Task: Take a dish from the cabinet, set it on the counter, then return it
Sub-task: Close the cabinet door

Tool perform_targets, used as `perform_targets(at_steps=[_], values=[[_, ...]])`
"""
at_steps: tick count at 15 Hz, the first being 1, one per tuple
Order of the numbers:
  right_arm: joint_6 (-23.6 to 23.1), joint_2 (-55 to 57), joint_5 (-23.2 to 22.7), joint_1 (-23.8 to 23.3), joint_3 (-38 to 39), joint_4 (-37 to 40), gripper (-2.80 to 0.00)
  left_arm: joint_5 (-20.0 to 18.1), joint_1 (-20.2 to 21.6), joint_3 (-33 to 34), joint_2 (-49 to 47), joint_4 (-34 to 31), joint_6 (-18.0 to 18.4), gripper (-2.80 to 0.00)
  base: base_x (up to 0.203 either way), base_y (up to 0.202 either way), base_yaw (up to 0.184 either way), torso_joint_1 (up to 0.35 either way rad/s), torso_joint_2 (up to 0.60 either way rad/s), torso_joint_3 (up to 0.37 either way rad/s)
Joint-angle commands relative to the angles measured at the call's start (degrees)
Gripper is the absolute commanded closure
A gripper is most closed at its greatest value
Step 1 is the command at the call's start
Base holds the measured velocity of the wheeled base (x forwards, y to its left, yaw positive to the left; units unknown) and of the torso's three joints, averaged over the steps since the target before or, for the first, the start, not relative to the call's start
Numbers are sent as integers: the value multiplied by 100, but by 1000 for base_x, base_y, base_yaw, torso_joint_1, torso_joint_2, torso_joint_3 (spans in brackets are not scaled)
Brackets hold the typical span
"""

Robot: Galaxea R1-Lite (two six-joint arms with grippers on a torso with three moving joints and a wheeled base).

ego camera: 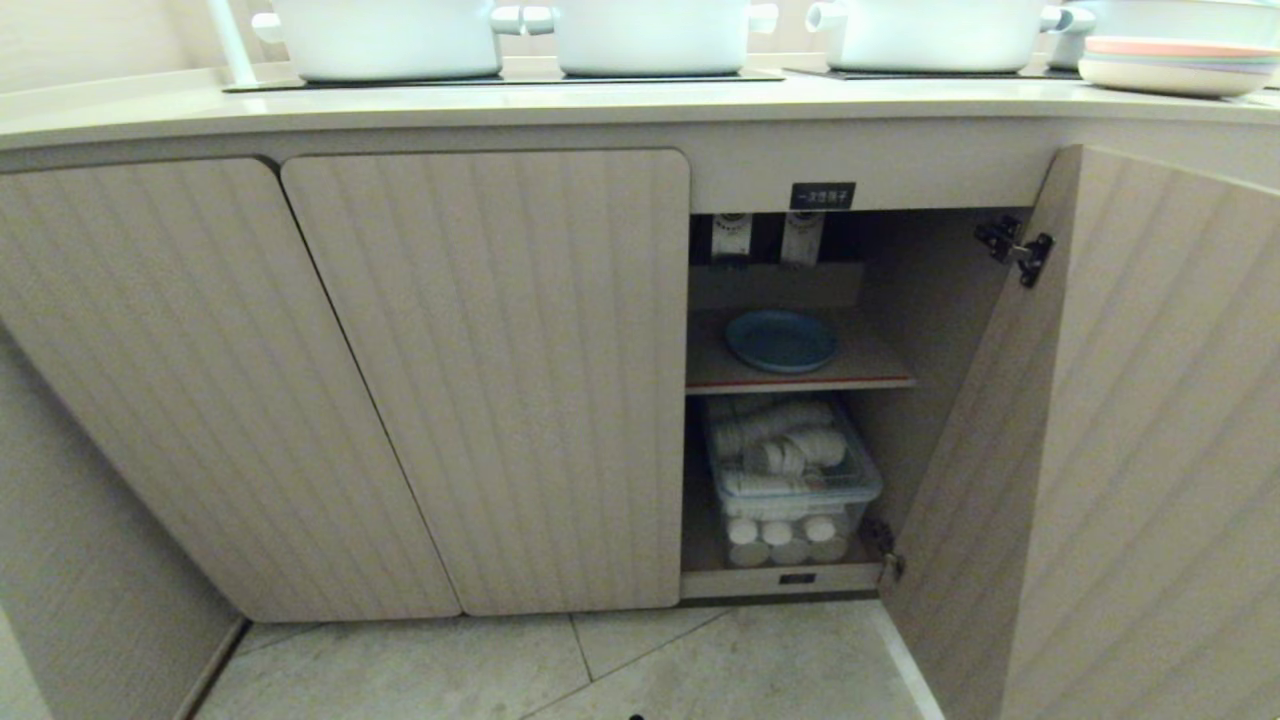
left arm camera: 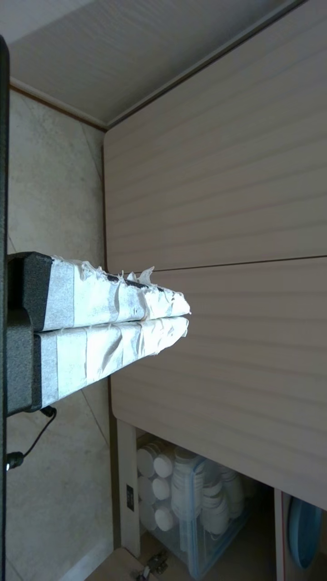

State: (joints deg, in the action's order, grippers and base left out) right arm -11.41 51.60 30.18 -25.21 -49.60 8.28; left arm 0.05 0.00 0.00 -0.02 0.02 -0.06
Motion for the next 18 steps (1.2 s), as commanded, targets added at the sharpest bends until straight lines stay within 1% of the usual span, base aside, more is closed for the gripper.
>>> perform_targets(at_steps=[1,2,3,8,9,13,15,18], values=[[6,97,6,-1,3,156,0,4,0,0,2,0,-3,0,0,0,0,0,0,0],[7,132,-3,-1,3,149,0,-4,0,0,2,1,-3,0,0,0,0,0,0,0],[7,197,-141,6,3,119,0,4,0,0,2,3,-3,0,0,0,0,0,0,0],[-8,251,-1143,16,11,110,0,-4,0,0,2,6,-3,0,0,0,0,0,0,0],[-10,263,-1251,25,3,95,0,4,0,0,2,5,-3,0,0,0,0,0,0,0],[-2,289,-1463,333,-19,11,0,3,0,0,2,5,-3,0,0,0,0,0,0,0],[117,278,-1598,583,-41,-121,0,4,0,0,2,-2,-3,0,0,0,0,0,0,0],[162,170,-1650,955,-49,-133,0,0,0,0,2,1,-3,0,0,0,0,0,0,0]])
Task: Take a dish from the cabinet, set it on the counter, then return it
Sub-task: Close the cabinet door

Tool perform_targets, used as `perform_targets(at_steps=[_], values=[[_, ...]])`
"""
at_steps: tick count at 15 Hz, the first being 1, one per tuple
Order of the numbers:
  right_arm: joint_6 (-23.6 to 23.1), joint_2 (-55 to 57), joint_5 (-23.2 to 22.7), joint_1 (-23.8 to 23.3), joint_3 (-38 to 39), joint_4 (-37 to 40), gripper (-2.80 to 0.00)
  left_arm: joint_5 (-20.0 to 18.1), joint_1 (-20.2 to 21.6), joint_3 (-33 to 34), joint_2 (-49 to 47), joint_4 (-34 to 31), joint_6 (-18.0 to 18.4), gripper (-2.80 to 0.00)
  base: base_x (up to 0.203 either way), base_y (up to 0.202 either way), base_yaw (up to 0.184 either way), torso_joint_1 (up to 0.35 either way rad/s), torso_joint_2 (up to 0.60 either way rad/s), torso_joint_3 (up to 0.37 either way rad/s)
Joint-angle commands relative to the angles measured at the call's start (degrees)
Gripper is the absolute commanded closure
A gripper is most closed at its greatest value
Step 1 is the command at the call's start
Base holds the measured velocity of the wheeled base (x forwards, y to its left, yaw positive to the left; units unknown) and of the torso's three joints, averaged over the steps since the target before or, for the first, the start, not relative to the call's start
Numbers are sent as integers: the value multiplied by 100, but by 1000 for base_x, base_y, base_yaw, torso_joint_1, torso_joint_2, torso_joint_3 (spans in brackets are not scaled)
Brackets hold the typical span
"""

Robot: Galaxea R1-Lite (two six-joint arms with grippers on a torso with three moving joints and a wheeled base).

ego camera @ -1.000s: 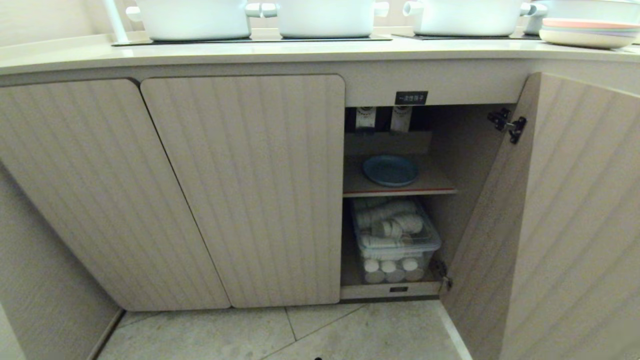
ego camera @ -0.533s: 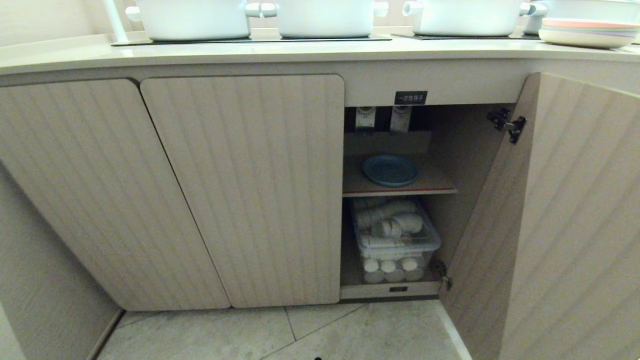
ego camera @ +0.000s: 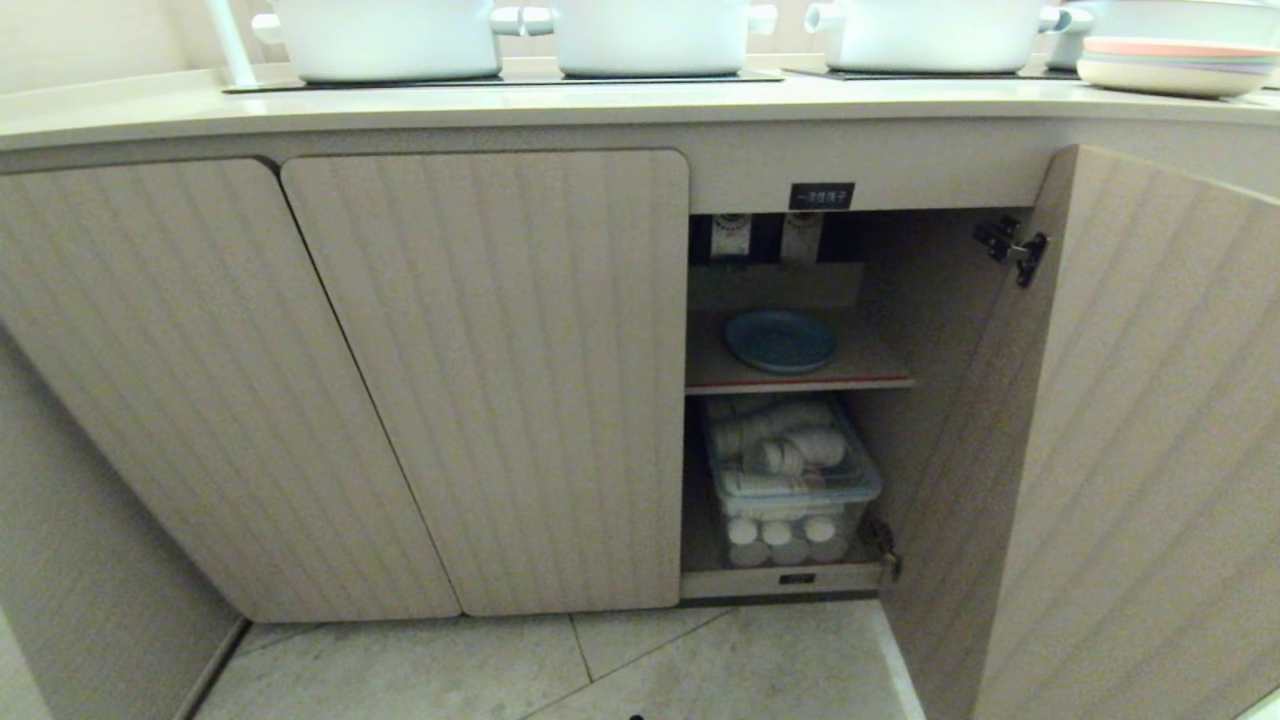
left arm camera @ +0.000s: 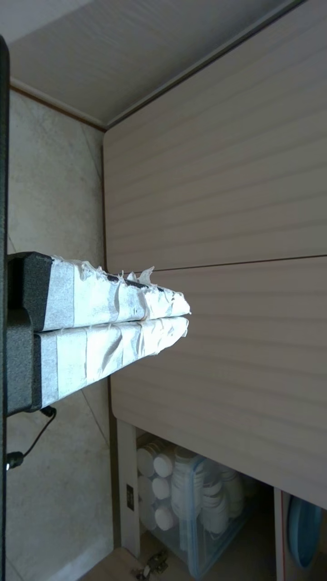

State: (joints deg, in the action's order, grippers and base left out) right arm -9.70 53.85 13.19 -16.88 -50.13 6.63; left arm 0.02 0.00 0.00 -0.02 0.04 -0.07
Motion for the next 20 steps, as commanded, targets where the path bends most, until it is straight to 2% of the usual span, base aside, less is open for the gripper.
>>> perform_targets(at_steps=[1,6,10,20], values=[[45,-113,30,286,3,36,0,6,0,0,2,-4,-1,0,0,0,0,0,0,0],[95,-286,-9,760,27,99,0,6,0,0,2,1,-1,0,0,0,0,0,0,0],[342,-441,-3,1310,21,108,0,6,0,0,2,1,-1,0,0,0,0,0,0,0],[346,-488,-18,2189,99,81,0,6,0,0,2,4,-1,0,0,0,0,0,0,0]])
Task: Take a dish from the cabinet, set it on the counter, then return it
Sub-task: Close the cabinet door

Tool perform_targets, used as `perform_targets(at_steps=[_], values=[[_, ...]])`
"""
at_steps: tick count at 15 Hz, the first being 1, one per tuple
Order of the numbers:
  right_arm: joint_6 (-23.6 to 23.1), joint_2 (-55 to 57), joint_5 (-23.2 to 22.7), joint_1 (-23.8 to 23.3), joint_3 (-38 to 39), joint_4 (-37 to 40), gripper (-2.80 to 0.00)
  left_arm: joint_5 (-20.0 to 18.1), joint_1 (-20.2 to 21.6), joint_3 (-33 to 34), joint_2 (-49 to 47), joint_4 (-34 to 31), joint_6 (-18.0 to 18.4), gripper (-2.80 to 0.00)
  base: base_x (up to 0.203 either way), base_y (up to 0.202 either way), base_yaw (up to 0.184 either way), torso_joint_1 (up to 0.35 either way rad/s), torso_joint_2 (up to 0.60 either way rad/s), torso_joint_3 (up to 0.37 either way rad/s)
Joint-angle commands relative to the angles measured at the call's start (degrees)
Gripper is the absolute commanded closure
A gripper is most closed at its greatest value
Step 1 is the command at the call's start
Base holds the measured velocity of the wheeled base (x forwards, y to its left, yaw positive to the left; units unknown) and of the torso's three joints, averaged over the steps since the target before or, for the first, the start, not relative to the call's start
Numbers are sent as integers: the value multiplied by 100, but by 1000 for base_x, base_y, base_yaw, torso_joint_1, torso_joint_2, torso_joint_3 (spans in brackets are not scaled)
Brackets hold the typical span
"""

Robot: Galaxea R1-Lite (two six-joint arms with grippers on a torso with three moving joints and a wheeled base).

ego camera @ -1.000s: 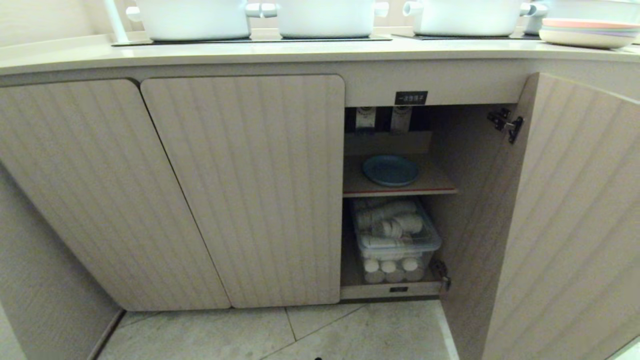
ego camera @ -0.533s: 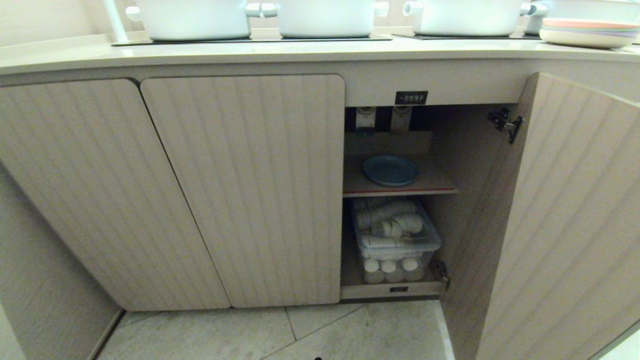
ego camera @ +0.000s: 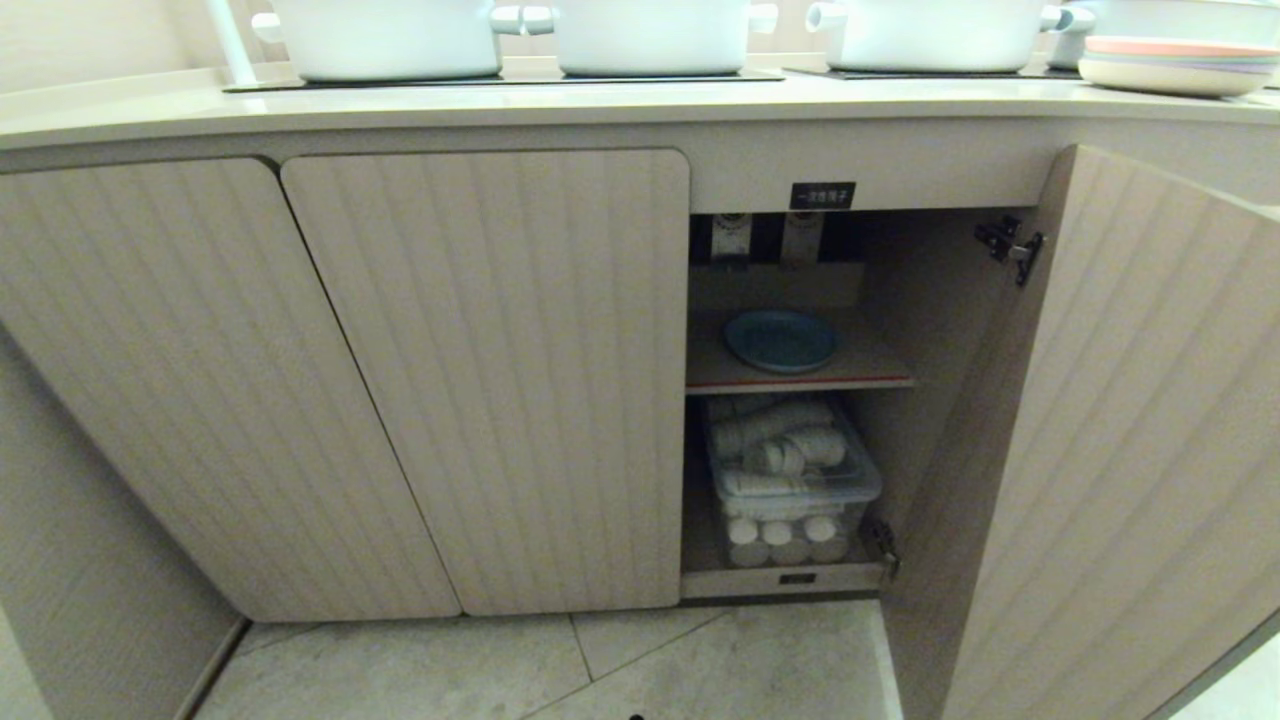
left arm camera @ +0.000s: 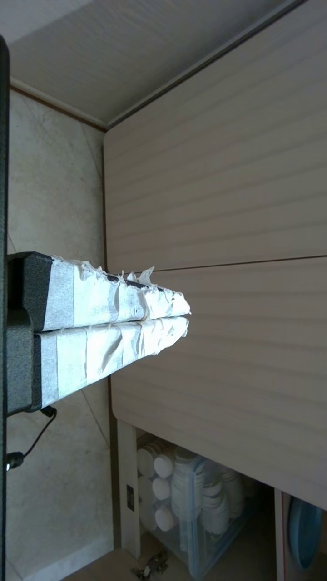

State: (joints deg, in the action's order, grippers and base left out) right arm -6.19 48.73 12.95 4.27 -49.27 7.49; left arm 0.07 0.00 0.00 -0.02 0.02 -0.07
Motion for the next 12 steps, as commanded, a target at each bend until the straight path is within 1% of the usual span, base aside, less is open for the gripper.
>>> perform_targets(at_steps=[1,2,4,6,7,9,11,12], values=[[-5,77,6,153,29,-37,0,-7,0,0,2,6,-2,0,0,0,0,0,0,0],[7,139,6,240,25,-73,0,1,0,0,2,6,-2,0,0,0,0,0,0,0],[239,265,21,455,15,-100,0,1,0,0,2,-2,-2,0,0,0,0,0,0,0],[279,340,4,514,49,-67,0,1,0,0,2,4,-2,0,0,0,0,0,0,0],[321,376,-74,559,61,-63,0,1,0,0,2,6,-2,0,0,0,0,0,0,0],[585,477,-150,651,58,-40,0,-7,0,0,2,6,-2,0,0,0,0,0,0,0],[674,559,-169,697,58,-27,0,0,0,0,2,-2,-2,0,0,0,0,0,0,0],[821,613,-209,714,66,-4,0,1,0,0,2,0,-2,0,0,0,0,0,0,0]])
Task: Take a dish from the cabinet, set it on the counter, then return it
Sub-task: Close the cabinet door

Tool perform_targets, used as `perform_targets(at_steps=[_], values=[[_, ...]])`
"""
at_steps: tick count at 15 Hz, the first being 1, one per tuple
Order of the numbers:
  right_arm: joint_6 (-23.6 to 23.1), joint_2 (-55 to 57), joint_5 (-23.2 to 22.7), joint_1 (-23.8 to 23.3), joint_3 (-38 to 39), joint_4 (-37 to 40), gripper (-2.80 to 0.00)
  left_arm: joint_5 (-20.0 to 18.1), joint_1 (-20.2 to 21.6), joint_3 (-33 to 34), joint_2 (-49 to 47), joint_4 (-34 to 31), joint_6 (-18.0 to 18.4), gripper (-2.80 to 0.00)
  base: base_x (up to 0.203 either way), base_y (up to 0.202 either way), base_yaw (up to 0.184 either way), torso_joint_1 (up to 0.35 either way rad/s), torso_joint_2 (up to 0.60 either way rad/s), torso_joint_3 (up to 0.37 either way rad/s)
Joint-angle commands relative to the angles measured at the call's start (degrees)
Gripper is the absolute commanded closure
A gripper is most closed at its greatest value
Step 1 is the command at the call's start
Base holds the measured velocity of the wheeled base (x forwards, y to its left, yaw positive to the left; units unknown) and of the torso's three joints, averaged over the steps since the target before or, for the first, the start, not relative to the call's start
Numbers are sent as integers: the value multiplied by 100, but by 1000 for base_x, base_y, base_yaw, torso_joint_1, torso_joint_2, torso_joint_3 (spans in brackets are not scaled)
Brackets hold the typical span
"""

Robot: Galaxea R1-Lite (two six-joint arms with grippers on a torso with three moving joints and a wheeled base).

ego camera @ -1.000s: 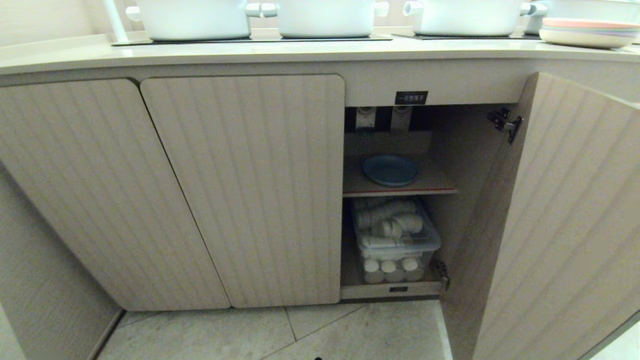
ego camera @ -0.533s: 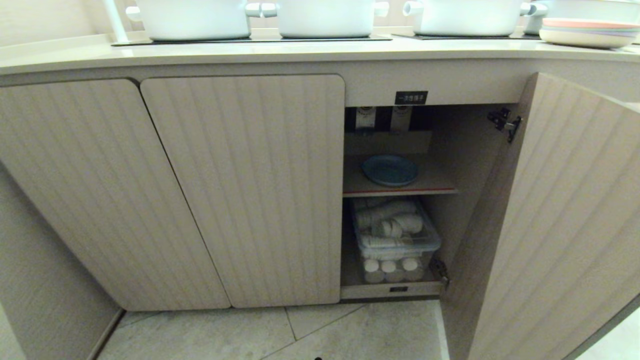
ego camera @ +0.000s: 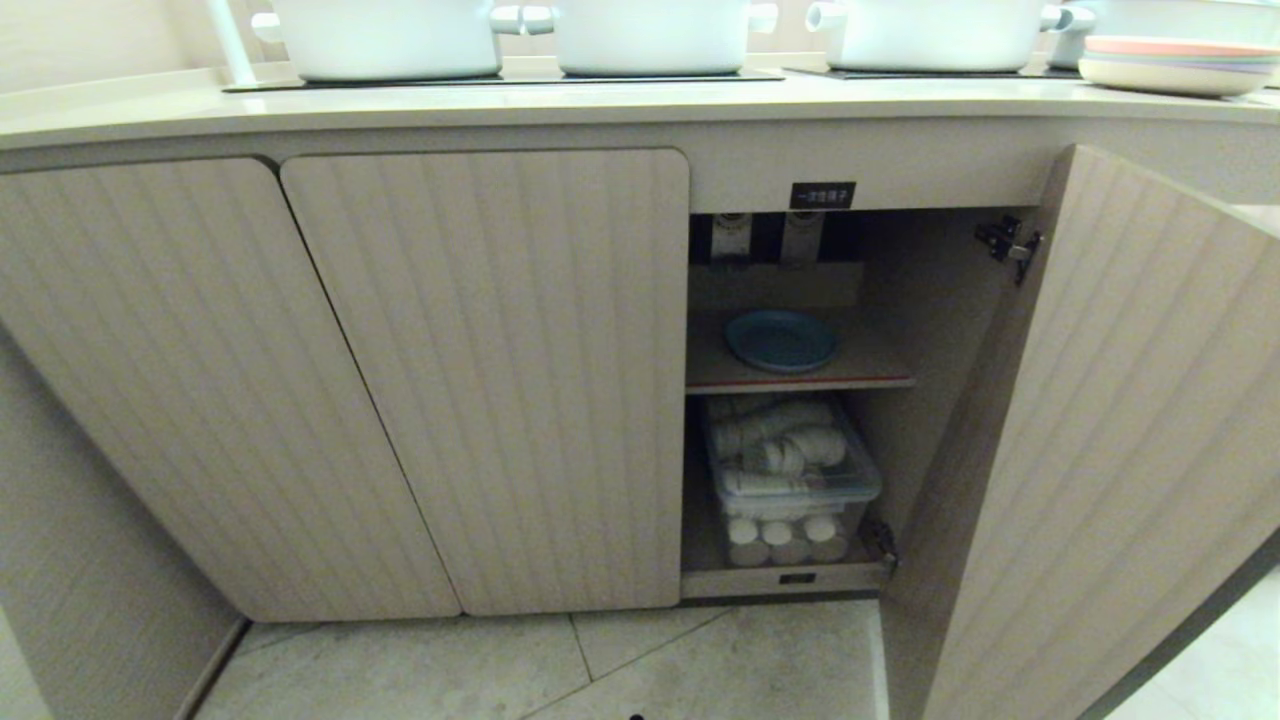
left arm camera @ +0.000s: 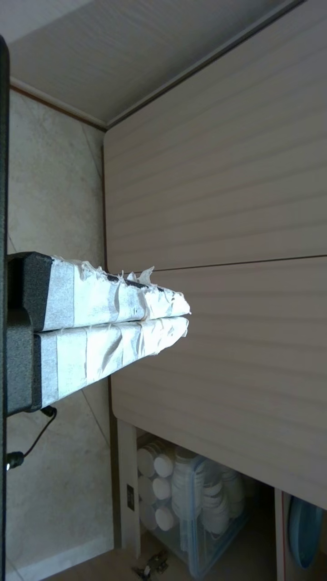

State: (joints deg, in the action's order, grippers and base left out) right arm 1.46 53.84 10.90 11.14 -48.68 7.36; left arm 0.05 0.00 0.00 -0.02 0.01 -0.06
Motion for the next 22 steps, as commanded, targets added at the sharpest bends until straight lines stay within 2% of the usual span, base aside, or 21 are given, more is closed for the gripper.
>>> perform_targets(at_steps=[1,12,16,18,22], values=[[158,130,-118,53,7,24,0,-3,0,0,2,5,-2,0,0,0,0,0,0,0],[1083,409,-684,64,3,249,0,-2,0,0,2,3,-2,0,0,0,0,0,0,0],[1471,574,-727,143,-10,234,0,4,0,0,2,-1,-2,0,0,0,0,0,0,0],[1640,665,-943,126,-19,178,0,0,0,0,2,-1,-2,0,0,0,0,0,0,0],[1953,995,-976,134,-165,172,0,-2,0,0,2,7,-2,0,0,0,0,0,0,0]])
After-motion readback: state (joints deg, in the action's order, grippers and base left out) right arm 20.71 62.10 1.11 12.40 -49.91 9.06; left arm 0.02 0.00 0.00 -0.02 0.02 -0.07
